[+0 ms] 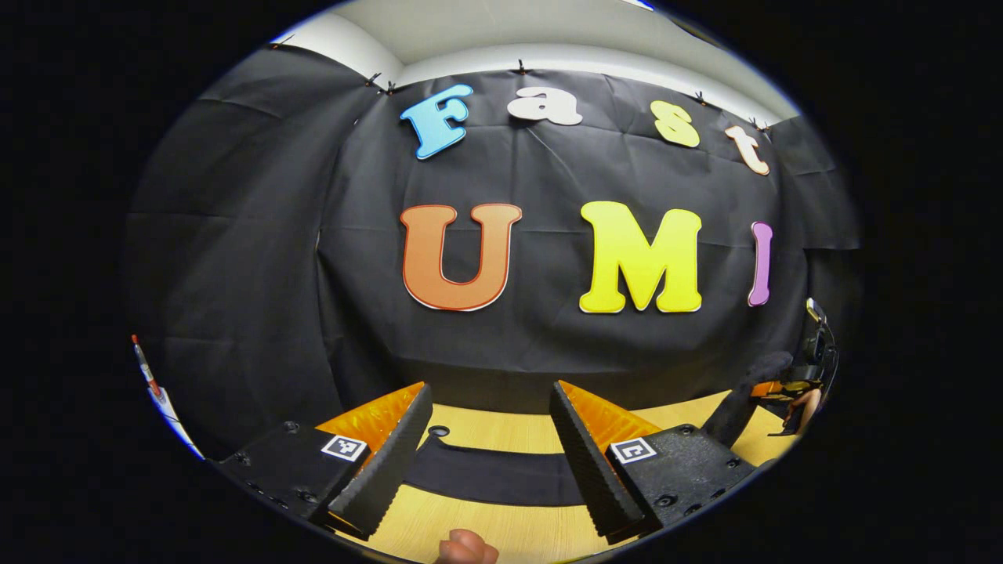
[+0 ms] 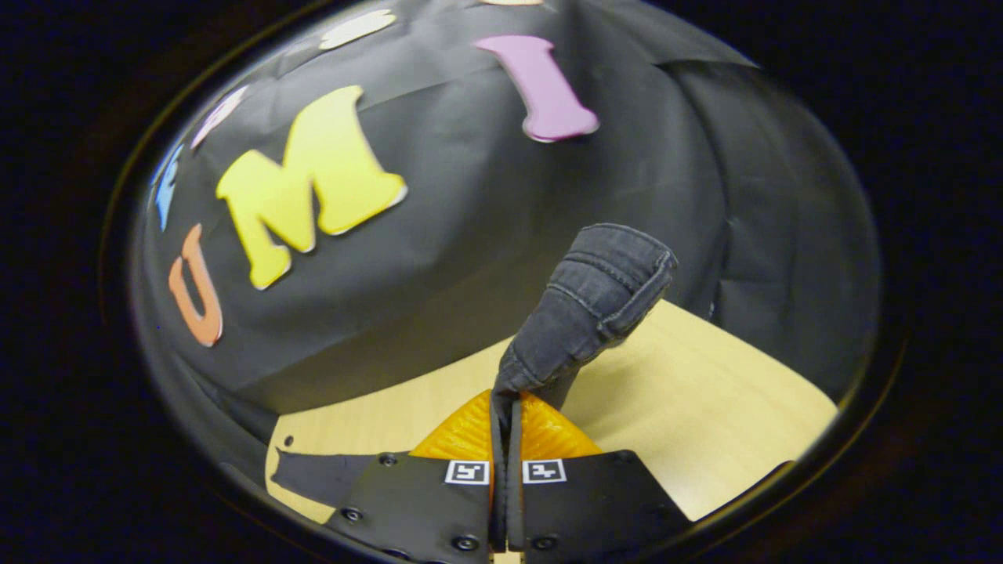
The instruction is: Grasp the waist and the cuffs of the jeans and fold them to make the two legs overlap; first hold the waist and fold one-third of the jeans toward the cuffs, then hold the cuffs and fold the remaining one-third in the same direction to finish folding.
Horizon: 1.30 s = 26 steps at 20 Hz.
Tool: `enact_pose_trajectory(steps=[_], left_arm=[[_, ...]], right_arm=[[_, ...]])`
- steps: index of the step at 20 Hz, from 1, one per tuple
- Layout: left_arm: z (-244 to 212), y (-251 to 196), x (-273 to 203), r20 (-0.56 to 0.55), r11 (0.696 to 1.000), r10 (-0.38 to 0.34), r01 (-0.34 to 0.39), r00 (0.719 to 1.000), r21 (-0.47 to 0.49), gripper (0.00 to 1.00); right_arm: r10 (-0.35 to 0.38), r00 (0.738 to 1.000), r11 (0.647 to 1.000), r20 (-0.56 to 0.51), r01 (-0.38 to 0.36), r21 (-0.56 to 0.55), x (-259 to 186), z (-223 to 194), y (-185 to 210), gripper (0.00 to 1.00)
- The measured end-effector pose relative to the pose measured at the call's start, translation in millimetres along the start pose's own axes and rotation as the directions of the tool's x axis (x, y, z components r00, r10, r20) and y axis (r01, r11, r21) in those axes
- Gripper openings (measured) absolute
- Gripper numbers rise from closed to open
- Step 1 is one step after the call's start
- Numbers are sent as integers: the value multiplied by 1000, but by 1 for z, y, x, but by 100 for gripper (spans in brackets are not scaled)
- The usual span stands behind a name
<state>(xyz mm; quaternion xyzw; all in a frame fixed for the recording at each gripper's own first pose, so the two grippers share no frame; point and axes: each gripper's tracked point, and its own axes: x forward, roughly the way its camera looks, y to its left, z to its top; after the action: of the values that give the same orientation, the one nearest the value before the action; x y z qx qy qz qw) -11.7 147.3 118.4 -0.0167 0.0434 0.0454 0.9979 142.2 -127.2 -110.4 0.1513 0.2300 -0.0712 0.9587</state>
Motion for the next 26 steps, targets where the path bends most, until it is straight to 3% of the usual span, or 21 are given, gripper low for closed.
enact_pose_trajectory(steps=[4,5,6,12,17,23,26], left_arm=[[-6,8,-2,-9,1000,21,-21,1000,-7,97],[-9,10,-2,-18,1000,30,-30,999,-9,97],[-12,12,-3,-27,999,37,-37,999,-12,97],[-17,36,-15,-37,995,98,-99,994,-10,97],[-17,57,-26,-44,988,150,-151,988,-22,97],[-20,67,-29,-50,984,174,-175,984,-20,97],[-19,67,-29,-50,984,175,-176,983,-34,97]], right_arm=[[110,994,975,12,-105,-195,-2,-6,75,0],[140,990,964,1,-136,-228,-2,-14,92,5],[165,986,952,-17,-163,-260,-2,-23,107,0],[243,961,877,-132,-276,-393,11,-99,169,1],[234,943,820,-238,-323,-472,29,-171,176,1],[167,923,698,-346,-359,-620,25,-257,167,1],[146,923,645,-356,-361,-674,27,-268,159,1]])
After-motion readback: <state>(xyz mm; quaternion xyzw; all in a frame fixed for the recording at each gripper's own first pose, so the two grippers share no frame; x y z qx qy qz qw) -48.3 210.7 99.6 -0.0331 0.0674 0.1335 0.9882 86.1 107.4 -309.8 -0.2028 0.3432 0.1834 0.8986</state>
